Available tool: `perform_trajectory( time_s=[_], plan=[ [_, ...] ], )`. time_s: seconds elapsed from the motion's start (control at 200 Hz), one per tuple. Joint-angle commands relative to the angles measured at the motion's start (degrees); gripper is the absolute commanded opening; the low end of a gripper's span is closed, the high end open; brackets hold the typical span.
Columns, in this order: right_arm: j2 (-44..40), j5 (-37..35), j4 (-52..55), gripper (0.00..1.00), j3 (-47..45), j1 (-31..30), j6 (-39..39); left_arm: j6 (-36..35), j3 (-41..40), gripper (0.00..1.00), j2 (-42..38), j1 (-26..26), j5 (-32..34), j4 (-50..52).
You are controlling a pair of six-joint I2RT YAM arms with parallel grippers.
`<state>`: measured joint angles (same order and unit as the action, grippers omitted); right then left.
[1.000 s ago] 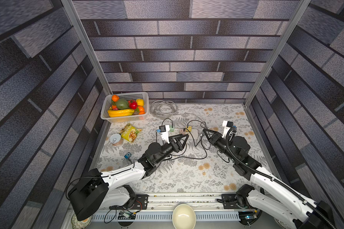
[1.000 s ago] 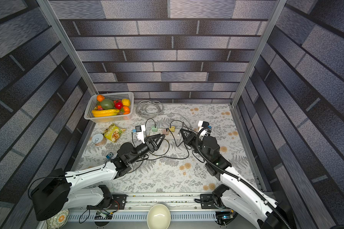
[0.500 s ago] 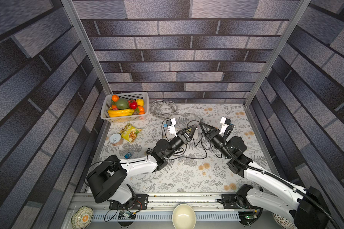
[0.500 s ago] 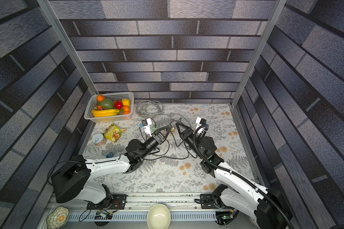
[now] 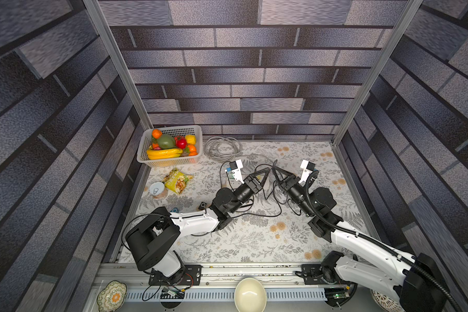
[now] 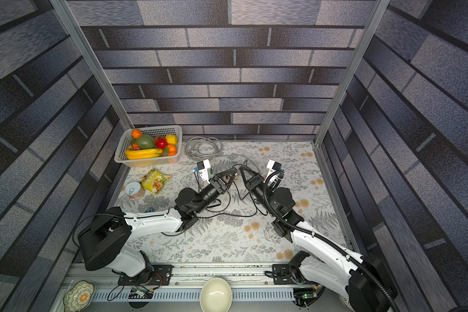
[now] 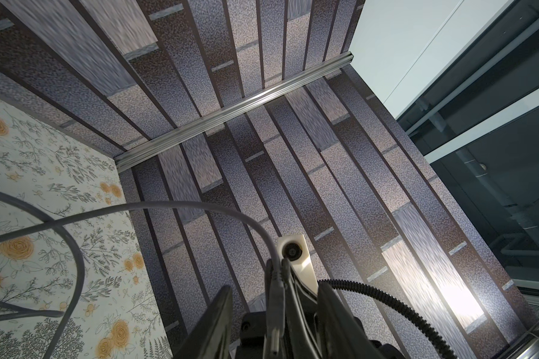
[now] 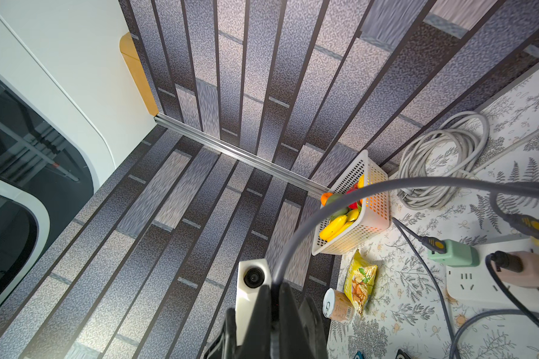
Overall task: Charge mp3
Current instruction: Pick up the charging cable from the center of the board.
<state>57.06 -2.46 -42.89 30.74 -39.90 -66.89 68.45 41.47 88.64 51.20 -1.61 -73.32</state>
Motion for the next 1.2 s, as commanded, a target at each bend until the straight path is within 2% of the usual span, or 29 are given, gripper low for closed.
perform_trajectory(
  time_s=[0.0, 0.461, 0.681, 0.726, 0.772, 0.842, 0.892, 0.992, 1.052, 1.132, 1.192],
  plan=[
    [-0.09, -1.04, -3.0, 0.0, -1.12, -0.57, -0.12, 1.57, 1.85, 0.45, 1.4, 0.55, -2.06, -2.28],
    [0.05, -0.23, -3.95, 0.0, -1.56, -0.54, -0.32, 2.7, 1.77, 0.24, 1.91, 0.22, -2.17, -2.05],
    [0.34, 0.32, -4.41, 0.0, -1.87, -0.56, -0.52, 3.48, 1.46, 0.01, 1.72, -0.45, -3.08, -2.43],
    [0.19, 0.98, -4.46, 0.0, -1.83, -0.61, -0.11, 3.88, 1.22, 0.0, 1.37, -0.89, -3.33, -2.34],
    [-0.21, 1.46, -4.27, 0.1, -1.97, -0.55, 0.67, 4.44, 0.94, 0.0, 0.98, -1.41, -3.93, -2.09],
    [-1.5, 2.52, -2.25, 0.46, -1.65, -0.45, 2.56, 5.08, 0.25, 0.0, -0.01, -2.44, -5.45, -1.66],
    [-3.12, 4.39, 0.9, 0.61, -0.82, 0.2, 5.08, 5.72, -0.03, 0.0, -1.19, -3.63, -7.61, -0.8],
    [-6.74, 11.73, 12.34, 0.76, 2.5, 3.88, 9.71, 8.03, -0.04, 0.0, -4.11, -7.11, -15.21, 3.32],
    [-6.67, 19.83, 17.67, 0.77, 5.07, 7.41, 10.94, 9.63, 1.27, 0.0, -6.2, -9.79, -22.11, 8.27],
    [-3.81, 33.46, 14.66, 0.77, 7.17, 11.06, 8.64, 10.53, 2.61, 0.0, -9.03, -12.83, -29.96, 14.67],
    [-1.25, 40.03, 11.78, 0.77, 8.83, 11.42, 6.46, 10.53, 3.51, 0.0, -11.18, -15.03, -34.73, 20.35]
  ],
)
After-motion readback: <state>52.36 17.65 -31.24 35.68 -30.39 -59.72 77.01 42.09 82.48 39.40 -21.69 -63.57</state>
